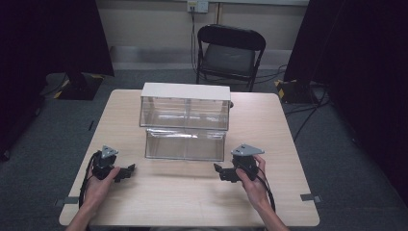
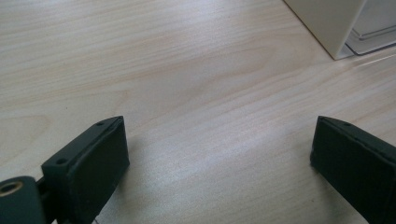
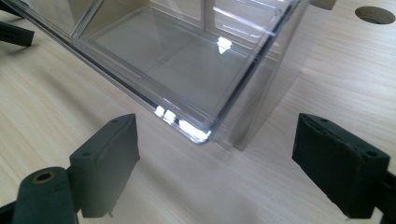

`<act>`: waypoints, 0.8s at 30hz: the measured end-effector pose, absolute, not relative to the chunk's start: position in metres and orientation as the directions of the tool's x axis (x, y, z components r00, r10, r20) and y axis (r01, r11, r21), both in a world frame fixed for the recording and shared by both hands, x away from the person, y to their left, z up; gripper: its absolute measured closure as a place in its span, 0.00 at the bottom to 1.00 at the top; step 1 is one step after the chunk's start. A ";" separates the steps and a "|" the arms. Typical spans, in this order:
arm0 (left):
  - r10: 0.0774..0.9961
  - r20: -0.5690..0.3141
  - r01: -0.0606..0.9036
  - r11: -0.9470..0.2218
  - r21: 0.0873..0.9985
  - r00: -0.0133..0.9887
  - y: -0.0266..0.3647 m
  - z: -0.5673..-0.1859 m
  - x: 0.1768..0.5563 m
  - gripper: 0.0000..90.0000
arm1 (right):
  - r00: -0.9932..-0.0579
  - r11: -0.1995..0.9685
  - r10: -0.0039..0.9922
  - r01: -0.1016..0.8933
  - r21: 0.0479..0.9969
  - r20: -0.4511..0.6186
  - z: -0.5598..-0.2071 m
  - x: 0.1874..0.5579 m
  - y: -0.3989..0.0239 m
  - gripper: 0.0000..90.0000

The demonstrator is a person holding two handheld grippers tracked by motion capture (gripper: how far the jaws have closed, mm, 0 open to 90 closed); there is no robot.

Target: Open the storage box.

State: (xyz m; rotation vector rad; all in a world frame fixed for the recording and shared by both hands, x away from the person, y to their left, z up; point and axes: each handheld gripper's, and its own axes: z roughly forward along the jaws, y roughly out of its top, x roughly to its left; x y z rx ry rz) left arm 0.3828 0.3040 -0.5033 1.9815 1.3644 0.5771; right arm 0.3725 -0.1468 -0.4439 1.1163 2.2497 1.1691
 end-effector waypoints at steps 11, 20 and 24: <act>0.935 -0.007 0.645 -0.239 0.726 0.354 0.304 -0.503 0.382 0.04 | -0.622 0.360 0.782 0.498 0.789 0.036 -0.453 0.382 -0.131 0.16; 0.933 -0.009 0.645 -0.242 0.725 0.359 0.304 -0.503 0.383 0.04 | -0.606 0.353 0.795 0.513 0.783 0.039 -0.456 0.389 -0.127 0.15; 0.933 -0.009 0.645 -0.242 0.725 0.360 0.304 -0.503 0.383 0.04 | -0.608 0.350 0.793 0.514 0.783 0.044 -0.457 0.390 -0.126 0.15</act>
